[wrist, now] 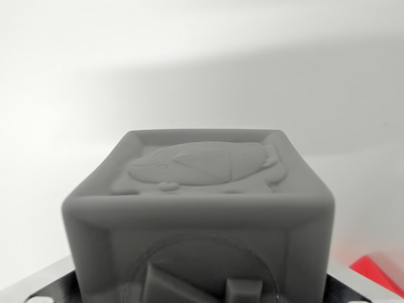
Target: Destack cube
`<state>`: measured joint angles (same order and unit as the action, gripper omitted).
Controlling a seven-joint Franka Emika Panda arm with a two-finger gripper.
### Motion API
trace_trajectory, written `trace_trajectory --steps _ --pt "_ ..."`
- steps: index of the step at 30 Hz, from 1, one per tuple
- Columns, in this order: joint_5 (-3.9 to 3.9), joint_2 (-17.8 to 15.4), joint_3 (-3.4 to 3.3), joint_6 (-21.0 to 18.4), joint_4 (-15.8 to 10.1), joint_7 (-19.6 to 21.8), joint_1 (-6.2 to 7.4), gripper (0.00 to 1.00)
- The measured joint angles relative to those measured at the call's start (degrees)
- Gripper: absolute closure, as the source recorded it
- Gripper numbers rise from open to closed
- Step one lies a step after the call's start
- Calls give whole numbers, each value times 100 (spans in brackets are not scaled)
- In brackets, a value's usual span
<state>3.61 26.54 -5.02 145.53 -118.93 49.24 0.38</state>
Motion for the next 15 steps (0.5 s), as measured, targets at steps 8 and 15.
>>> trace_trajectory --steps 8,15 --pt "23 215 8 11 177 306 54 100" --pt "50 523 31 246 214 306 37 100"
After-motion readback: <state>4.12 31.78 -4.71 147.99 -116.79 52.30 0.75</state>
